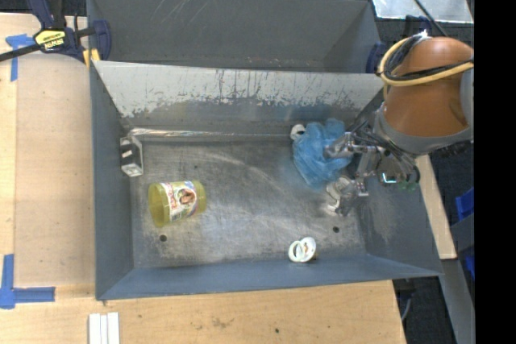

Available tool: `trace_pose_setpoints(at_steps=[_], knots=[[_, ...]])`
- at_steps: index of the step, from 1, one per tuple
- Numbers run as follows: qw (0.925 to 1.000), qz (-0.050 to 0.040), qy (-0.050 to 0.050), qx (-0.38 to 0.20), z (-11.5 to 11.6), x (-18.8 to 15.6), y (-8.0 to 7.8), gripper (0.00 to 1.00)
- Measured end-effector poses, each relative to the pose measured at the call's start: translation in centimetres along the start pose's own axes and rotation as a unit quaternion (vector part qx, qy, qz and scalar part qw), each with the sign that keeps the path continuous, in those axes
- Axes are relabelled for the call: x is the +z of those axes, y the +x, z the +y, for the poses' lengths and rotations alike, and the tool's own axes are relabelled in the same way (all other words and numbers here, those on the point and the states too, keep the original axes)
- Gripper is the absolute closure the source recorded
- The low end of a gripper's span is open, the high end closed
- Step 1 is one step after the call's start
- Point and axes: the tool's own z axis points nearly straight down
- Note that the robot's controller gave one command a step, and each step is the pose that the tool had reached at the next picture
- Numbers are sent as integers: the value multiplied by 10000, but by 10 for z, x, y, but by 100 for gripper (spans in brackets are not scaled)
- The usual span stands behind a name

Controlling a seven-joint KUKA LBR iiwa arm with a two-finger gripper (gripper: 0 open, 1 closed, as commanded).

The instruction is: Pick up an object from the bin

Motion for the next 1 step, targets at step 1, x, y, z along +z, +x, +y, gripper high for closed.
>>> trace_pose_setpoints(at_steps=[1], knots=[[10000,-39,6,-14,0,-4,-2,0]])
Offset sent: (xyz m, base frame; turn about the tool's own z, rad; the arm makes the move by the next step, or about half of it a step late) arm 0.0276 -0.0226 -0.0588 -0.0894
